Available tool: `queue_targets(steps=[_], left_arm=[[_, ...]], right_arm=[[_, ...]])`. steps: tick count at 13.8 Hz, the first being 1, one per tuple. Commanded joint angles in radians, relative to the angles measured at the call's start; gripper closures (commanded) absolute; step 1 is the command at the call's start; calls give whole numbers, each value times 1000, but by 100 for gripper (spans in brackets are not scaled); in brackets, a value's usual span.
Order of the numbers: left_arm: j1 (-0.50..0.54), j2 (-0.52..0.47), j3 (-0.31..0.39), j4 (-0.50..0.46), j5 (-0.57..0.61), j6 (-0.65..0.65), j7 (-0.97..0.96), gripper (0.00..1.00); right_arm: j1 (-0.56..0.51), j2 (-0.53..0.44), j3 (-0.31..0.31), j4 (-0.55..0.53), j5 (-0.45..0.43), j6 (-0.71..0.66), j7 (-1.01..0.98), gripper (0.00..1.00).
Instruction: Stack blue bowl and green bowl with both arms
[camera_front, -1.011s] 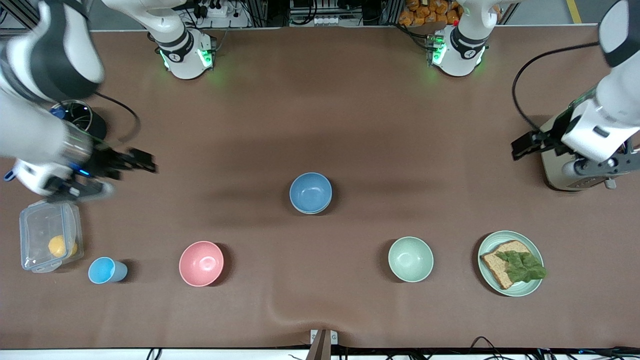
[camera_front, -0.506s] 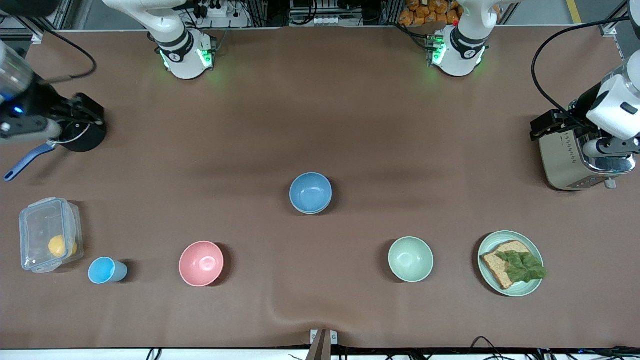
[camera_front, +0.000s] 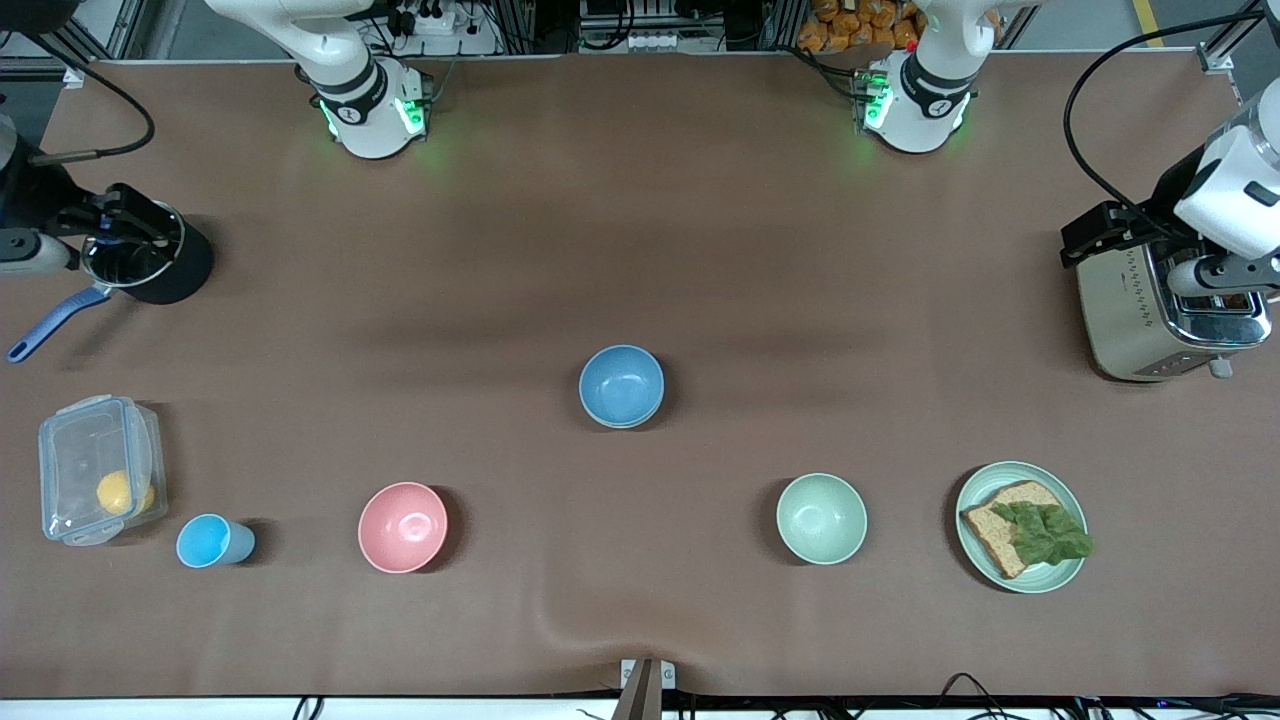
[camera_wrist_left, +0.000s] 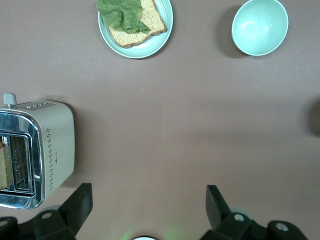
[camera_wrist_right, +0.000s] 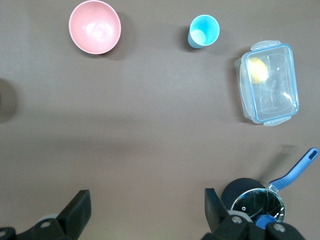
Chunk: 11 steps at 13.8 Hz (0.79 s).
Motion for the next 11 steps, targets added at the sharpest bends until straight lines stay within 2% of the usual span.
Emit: queue_targets(steps=[1,9,11], left_arm=[[-3,-16,-1,0,-21,-14,12,0],[-6,-19,-4,0,-23,-22,7,0],[-6,-19,-4,0,-23,-22,5,0]], right_arm=[[-29,-7,4,-13,-5,12,9,0],[-24,9,2,4,-5,14,19,0],[-30,11,2,15,25,6,19,0]])
